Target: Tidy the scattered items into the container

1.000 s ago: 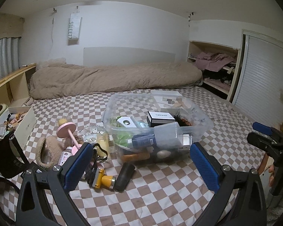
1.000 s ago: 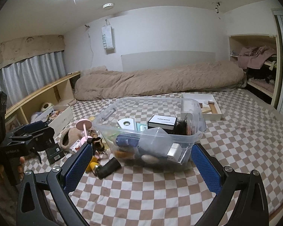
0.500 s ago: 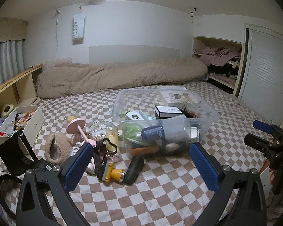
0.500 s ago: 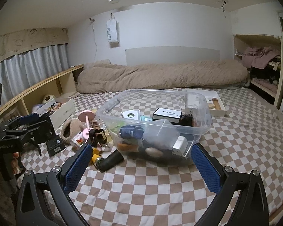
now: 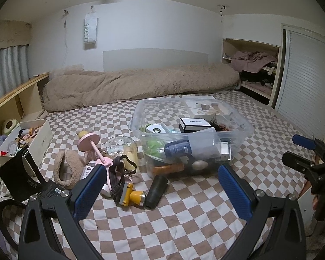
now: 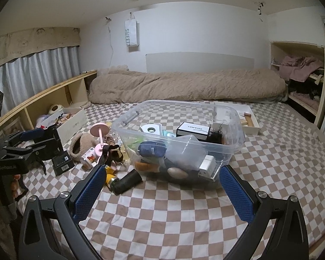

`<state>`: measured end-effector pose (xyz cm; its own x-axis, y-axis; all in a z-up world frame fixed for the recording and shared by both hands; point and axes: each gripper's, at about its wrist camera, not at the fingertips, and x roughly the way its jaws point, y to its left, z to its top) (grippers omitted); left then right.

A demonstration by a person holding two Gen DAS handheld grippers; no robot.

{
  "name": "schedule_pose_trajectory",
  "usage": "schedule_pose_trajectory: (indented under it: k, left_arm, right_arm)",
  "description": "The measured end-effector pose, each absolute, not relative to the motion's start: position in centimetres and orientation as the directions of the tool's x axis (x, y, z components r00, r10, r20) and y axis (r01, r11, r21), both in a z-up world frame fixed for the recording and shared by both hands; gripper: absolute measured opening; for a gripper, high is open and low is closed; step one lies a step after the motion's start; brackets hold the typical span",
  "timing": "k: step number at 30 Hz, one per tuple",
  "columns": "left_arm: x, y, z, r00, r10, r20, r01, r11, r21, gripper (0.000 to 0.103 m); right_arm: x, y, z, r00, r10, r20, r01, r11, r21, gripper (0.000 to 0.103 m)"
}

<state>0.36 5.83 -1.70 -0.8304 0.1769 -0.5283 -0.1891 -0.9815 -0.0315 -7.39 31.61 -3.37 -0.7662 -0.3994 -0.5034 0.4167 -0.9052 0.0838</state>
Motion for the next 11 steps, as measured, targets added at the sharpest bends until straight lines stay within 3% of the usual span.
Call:
schedule_pose_trajectory:
  k: [11]
  left_arm:
    - [0.5, 6.25, -1.89, -0.836, 0.155, -0.526, -0.185, -0.983, 0.004, 0.103]
  right_arm:
    - [-7.35, 31.77, -3.37, -0.768, -0.395, -0.505, 0.413, -0.907, 0.081, 0.103]
